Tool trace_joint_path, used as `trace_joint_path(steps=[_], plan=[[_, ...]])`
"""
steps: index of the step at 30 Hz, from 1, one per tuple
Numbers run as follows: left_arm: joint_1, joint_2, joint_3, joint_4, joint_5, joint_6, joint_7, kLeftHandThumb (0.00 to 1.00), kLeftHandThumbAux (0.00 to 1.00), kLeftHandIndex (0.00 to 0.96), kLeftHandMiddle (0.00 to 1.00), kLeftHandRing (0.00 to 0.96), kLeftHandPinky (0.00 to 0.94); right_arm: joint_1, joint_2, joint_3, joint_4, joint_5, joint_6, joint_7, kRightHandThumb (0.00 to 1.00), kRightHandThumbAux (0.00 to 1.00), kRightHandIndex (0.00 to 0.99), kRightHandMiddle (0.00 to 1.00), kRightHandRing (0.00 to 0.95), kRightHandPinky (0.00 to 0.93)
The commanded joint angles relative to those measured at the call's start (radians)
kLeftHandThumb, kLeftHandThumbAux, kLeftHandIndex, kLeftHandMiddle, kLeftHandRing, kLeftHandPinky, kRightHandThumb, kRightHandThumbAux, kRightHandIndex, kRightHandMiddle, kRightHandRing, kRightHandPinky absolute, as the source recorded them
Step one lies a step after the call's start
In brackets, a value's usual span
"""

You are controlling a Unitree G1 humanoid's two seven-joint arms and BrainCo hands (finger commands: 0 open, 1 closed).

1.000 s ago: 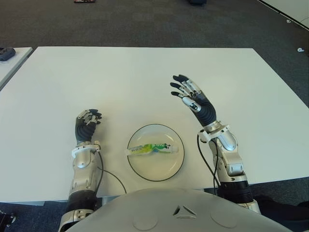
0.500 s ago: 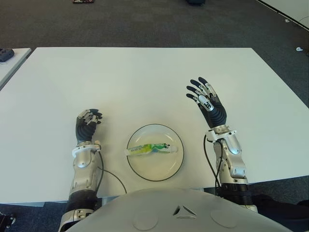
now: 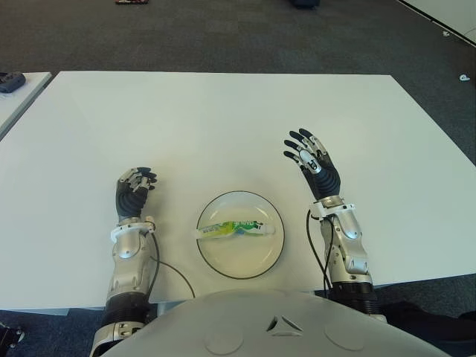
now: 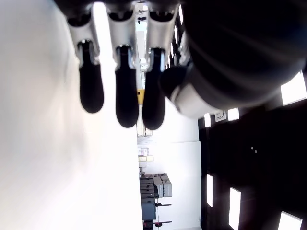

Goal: Put the toothpaste on the table into the plate.

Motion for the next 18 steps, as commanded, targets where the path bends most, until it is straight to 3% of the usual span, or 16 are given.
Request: trace_joint_path(steps=[1, 9, 18], plan=[[-0.008, -0.006, -0.008, 0.007, 0.008, -0.004, 0.003, 0.706, 0.718, 0.426, 0.504, 0.512, 0.499, 0.002, 0.009, -0.022, 0.048, -0.008, -0.004, -0.015, 0.178, 0.615, 0.212, 0.26, 0.278, 0.354], [-0.014, -0.012, -0.007, 0.019, -0.001, -0.037, -0.004, 0.706, 0.718, 0.427, 0.511, 0.517, 0.504, 0.0, 0.018, -0.045, 0.059, -0.009, 0.074, -0.08, 0.247, 0.701, 0.269, 0.329, 0.35, 0.412], [-0.011, -0.009, -0.012, 0.01, -0.001, -0.005, -0.01, 0.706, 0.718, 0.427, 0.512, 0.521, 0.505, -0.001, 0.029, -0.075, 0.038, 0.025, 0.216, -0.14, 0.341, 0.798, 0.304, 0.358, 0.388, 0.444]])
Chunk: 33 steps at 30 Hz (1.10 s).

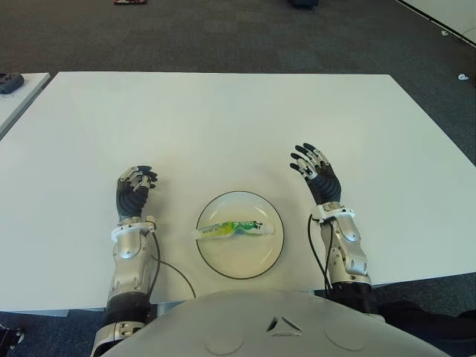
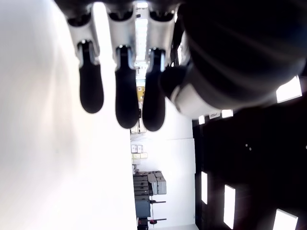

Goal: Put the toothpaste on the table into the plate.

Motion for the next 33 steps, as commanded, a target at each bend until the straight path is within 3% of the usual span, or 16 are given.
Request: trace_joint_path(steps=[1, 15, 33], plan=[[-0.011, -0.004, -0.01, 0.008, -0.001, 0.022, -0.009, 0.706, 0.718, 0.427, 0.511, 0.52, 0.504, -0.002, 0.014, -0.016, -0.007, 0.021, 0.067, -0.023, 0.349, 0.812, 0.305, 0.358, 0.39, 0.445], [-0.018, -0.007, -0.008, 0.01, -0.002, 0.029, -0.005, 0.708, 0.718, 0.426, 0.497, 0.5, 0.487, 0.001, 0.045, -0.034, -0.046, 0.034, 0.149, -0.062, 0.374, 0.885, 0.326, 0.359, 0.408, 0.459], [-0.031, 0.002, -0.01, 0.032, -0.008, 0.035, -0.022, 0.707, 0.717, 0.427, 0.511, 0.514, 0.497, -0.008, 0.057, -0.04, -0.04, 0.013, 0.156, -0.078, 0.378, 0.887, 0.332, 0.367, 0.417, 0.462]])
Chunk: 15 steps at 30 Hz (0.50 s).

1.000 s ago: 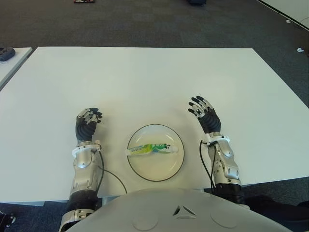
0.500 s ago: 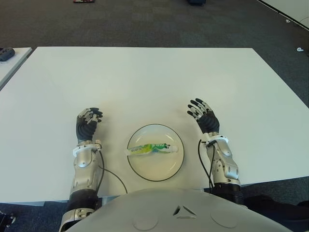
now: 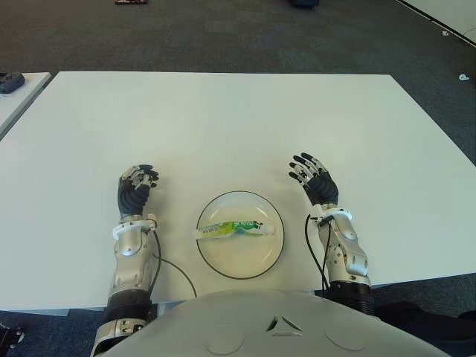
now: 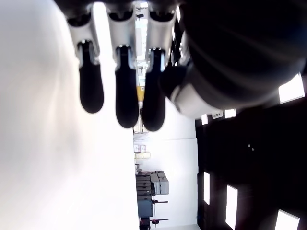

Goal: Put the toothpaste on the table into the plate.

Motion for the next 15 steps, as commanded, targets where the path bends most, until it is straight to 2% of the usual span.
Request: trace_joint_path(steps=[1, 10, 13, 15], plan=[[-0.014, 0.003, -0.01, 0.022, -0.008, 0.019, -0.022, 0.707, 0.717, 0.427, 0.51, 0.513, 0.497, -0.009, 0.008, -0.001, 0.012, -0.011, 0.004, -0.012, 0.378, 0.888, 0.332, 0.368, 0.417, 0.46], [-0.027, 0.007, -0.012, 0.049, 0.0, 0.007, -0.021, 0.707, 0.718, 0.426, 0.498, 0.51, 0.507, -0.019, 0.017, 0.002, 0.044, -0.032, -0.039, -0.007, 0.364, 0.893, 0.318, 0.363, 0.408, 0.453], [-0.03, 0.009, -0.013, 0.053, 0.001, 0.008, -0.023, 0.706, 0.718, 0.426, 0.495, 0.507, 0.503, -0.022, 0.018, 0.004, 0.064, -0.042, -0.079, 0.007, 0.336, 0.896, 0.309, 0.361, 0.406, 0.452], [-0.032, 0.01, -0.015, 0.055, 0.001, 0.012, -0.026, 0.706, 0.718, 0.426, 0.495, 0.506, 0.502, -0.026, 0.016, 0.009, 0.098, -0.054, -0.136, 0.027, 0.319, 0.898, 0.306, 0.362, 0.406, 0.453]])
